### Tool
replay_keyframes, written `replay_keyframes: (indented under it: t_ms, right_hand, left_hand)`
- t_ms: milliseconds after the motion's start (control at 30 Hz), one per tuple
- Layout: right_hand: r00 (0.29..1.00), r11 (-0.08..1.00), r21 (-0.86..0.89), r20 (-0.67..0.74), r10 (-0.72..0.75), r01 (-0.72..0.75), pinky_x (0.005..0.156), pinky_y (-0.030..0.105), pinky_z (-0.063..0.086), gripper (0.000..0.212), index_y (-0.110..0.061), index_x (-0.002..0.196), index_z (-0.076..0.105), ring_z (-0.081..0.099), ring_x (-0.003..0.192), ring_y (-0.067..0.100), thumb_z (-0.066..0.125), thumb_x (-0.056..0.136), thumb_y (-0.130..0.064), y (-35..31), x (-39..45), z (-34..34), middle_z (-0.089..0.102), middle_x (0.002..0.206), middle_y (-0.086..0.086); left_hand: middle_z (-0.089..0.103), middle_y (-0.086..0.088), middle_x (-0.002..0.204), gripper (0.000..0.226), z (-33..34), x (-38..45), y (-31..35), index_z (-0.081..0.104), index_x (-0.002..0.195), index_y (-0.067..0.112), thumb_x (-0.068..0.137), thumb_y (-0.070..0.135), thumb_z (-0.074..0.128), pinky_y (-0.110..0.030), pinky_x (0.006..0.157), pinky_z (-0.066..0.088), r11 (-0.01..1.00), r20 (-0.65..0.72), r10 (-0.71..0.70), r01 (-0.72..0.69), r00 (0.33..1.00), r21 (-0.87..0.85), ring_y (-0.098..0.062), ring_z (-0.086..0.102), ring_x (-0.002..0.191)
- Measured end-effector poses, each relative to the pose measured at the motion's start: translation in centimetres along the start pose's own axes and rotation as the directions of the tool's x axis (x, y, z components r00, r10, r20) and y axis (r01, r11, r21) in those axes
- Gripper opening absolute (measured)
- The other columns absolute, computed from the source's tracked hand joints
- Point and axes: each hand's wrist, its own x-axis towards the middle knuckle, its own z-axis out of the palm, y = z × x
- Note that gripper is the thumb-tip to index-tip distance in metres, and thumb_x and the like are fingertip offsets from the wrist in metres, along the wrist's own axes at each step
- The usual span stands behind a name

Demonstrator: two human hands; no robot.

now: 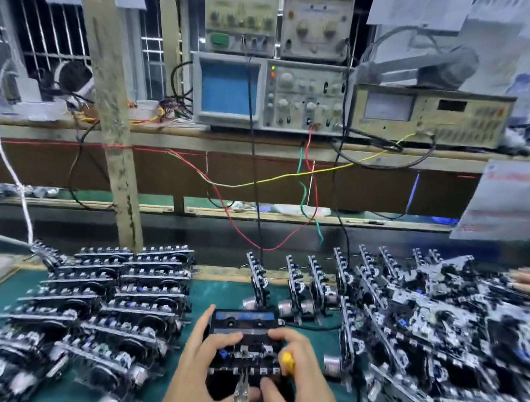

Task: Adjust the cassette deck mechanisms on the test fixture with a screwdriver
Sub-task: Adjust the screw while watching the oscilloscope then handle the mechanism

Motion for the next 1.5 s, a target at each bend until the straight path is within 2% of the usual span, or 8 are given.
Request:
replay_keyframes:
  t_ms: [33,100,200,533,833,1133,1300,1500]
  right_hand:
    - [1.0,1.0,-0.017,-0.01,0.0,0.0,0.085,0.008,0.042,0.037,-0.056,0.105,0.036,0.052,0.102,-0.009,0.061,0.091,-0.033,-0.5,0.1,-0.1,0.033,0.13,-0.04]
    - [1.0,0.999,-0.048,-0.007,0.008,-0.008,0.085,0.008,0.041,0.045,-0.064,0.101,0.031,0.051,0.1,-0.006,0.061,0.092,-0.032,-0.6,0.2,-0.1,0.033,0.133,-0.036]
    - [1.0,0.999,-0.05,-0.013,-0.019,0.018,0.087,0.009,0.04,0.042,-0.058,0.105,0.033,0.051,0.099,-0.007,0.061,0.093,-0.029,-0.8,-0.1,-0.1,0.034,0.133,-0.033]
    - [0.999,0.999,-0.044,-0.046,0.011,-0.013,0.083,0.021,0.048,0.029,-0.044,0.111,0.043,0.052,0.106,-0.002,0.061,0.093,-0.029,-0.5,-0.3,0.0,0.038,0.135,-0.03]
    - [0.997,0.999,-0.025,-0.069,-0.022,0.02,0.082,0.012,0.04,0.05,-0.065,0.098,0.033,0.051,0.111,-0.002,0.061,0.093,-0.023,-0.7,-0.5,0.2,0.041,0.135,-0.03]
    - [0.998,0.999,-0.035,-0.069,-0.001,-0.002,0.079,0.015,0.043,0.035,-0.049,0.11,0.041,0.053,0.104,0.0,0.061,0.094,-0.026,-0.5,-0.6,0.3,0.04,0.129,-0.03]
    - [0.998,0.999,-0.048,-0.065,-0.002,-0.002,0.083,0.022,0.046,0.029,-0.043,0.091,0.035,0.053,0.105,-0.002,0.059,0.094,-0.028,-0.7,-0.5,0.1,0.038,0.136,-0.033]
    - [0.997,1.0,-0.021,-0.076,-0.007,0.006,0.082,0.015,0.042,0.041,-0.062,0.096,0.035,0.053,0.107,-0.003,0.059,0.094,-0.028,-0.8,-0.5,0.1,0.041,0.131,-0.032]
  left_hand:
    - [0.02,0.029,0.157,0.065,0.3,0.0,0.7,0.066,0.115,0.052,0.062,0.03,0.095,-0.006,0.099,0.032,1.0,-0.062,0.022,-0.021,0.998,0.008,0.001,0.038,0.14]
    - [0.019,0.038,0.155,0.068,0.6,0.0,-0.5,0.06,0.112,0.057,0.053,0.05,0.094,-0.005,0.096,0.035,0.999,-0.057,-0.018,0.02,0.998,0.034,0.015,0.036,0.135]
    - [0.018,0.038,0.156,0.074,0.7,0.1,-1.3,0.061,0.117,0.054,0.05,0.062,0.089,-0.014,0.096,0.043,0.997,-0.081,-0.014,0.02,0.997,0.076,0.013,0.038,0.135]
    - [0.017,0.04,0.155,0.073,0.6,-0.1,-0.8,0.058,0.114,0.059,0.055,0.042,0.096,-0.018,0.1,0.035,0.996,-0.082,-0.051,0.056,0.995,0.069,0.017,0.029,0.138]
    - [0.016,0.039,0.156,0.072,0.7,-0.3,-0.2,0.057,0.116,0.058,0.059,0.036,0.095,-0.018,0.1,0.034,0.996,-0.082,-0.049,0.055,0.995,0.069,0.019,0.032,0.133]
    - [0.016,0.039,0.156,0.071,0.7,-0.3,-0.4,0.056,0.116,0.058,0.06,0.038,0.094,-0.025,0.1,0.035,0.996,-0.072,-0.047,0.052,0.996,0.068,0.023,0.03,0.131]
    - [0.018,0.04,0.155,0.071,0.7,-0.2,-0.6,0.058,0.115,0.057,0.059,0.035,0.095,-0.019,0.099,0.034,0.998,-0.071,-0.042,0.045,0.997,0.041,0.022,0.031,0.132]
    - [0.02,0.04,0.154,0.072,0.9,-0.1,-0.7,0.058,0.112,0.058,0.058,0.03,0.097,-0.023,0.101,0.036,0.998,-0.078,-0.038,0.042,0.996,0.041,0.02,0.034,0.132]
